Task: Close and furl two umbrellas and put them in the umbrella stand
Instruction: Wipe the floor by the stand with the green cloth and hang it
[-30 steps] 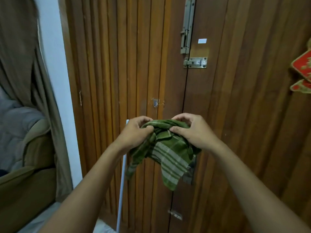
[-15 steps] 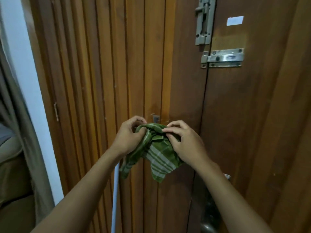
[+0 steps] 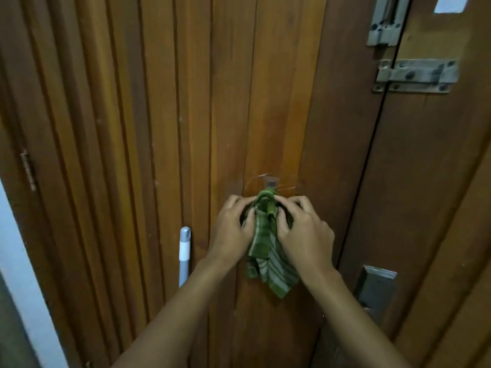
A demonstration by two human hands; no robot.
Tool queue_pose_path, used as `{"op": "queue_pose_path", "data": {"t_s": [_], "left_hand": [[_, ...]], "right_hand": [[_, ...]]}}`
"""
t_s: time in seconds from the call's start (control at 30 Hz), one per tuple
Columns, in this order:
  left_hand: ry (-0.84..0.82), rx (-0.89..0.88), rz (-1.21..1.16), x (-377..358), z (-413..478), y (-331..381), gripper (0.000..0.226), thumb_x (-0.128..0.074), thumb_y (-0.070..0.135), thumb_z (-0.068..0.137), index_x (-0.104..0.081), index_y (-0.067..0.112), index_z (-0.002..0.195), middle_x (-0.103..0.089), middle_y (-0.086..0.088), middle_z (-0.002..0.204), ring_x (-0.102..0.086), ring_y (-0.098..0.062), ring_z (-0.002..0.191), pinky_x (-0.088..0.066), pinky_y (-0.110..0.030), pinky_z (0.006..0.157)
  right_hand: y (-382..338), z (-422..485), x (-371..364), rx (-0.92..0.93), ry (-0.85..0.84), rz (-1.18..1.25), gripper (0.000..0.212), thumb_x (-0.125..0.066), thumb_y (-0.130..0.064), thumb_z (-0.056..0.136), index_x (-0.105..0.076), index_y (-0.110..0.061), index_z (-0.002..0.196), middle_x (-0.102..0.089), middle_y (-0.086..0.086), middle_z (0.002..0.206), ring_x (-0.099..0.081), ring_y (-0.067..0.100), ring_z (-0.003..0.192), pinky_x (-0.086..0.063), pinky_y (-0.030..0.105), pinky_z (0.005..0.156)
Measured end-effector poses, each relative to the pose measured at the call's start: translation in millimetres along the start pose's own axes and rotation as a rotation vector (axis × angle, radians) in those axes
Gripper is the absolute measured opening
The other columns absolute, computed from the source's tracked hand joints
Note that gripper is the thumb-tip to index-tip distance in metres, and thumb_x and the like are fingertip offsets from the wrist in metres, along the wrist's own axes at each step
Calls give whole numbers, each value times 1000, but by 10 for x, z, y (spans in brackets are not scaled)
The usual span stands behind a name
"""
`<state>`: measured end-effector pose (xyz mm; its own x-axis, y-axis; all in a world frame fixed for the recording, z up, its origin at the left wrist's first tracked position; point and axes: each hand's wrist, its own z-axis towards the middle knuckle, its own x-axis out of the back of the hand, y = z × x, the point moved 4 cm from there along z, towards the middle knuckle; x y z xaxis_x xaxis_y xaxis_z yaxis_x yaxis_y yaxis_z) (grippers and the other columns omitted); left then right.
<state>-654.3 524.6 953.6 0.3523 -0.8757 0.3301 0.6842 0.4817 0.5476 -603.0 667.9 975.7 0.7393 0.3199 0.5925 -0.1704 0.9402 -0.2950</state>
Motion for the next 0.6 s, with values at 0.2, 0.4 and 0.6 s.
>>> {"op": "queue_pose_path", "data": {"t_s": [0.2, 0.4, 0.6], "left_hand": [[-168, 51, -126, 86, 18, -17, 39, -51, 22, 99, -56, 13, 137, -59, 0, 109, -58, -10, 101, -48, -21, 86], [-166, 75, -163, 416, -104, -269, 30, -57, 17, 96, -67, 14, 124, -68, 2, 116, -62, -6, 106, -48, -17, 92], [-67, 365, -102, 965, -746, -1303, 19, -61, 13, 93, -69, 14, 110, -70, -2, 99, -61, -7, 73, -52, -19, 72]], "right_hand": [[-127, -81, -57, -144, 16, 9, 34, -48, -35, 99, -61, -28, 131, -54, -5, 127, -46, 18, 121, -39, 39, 100], [-371, -405, 8, -128, 163, -53, 33, -54, -37, 96, -65, -23, 124, -55, 2, 131, -43, 21, 127, -27, 49, 115], [-950, -1222, -743, 100, -13, 213, 18, -60, -23, 88, -69, -24, 103, -66, -5, 100, -62, 16, 94, -46, 31, 80]]}}
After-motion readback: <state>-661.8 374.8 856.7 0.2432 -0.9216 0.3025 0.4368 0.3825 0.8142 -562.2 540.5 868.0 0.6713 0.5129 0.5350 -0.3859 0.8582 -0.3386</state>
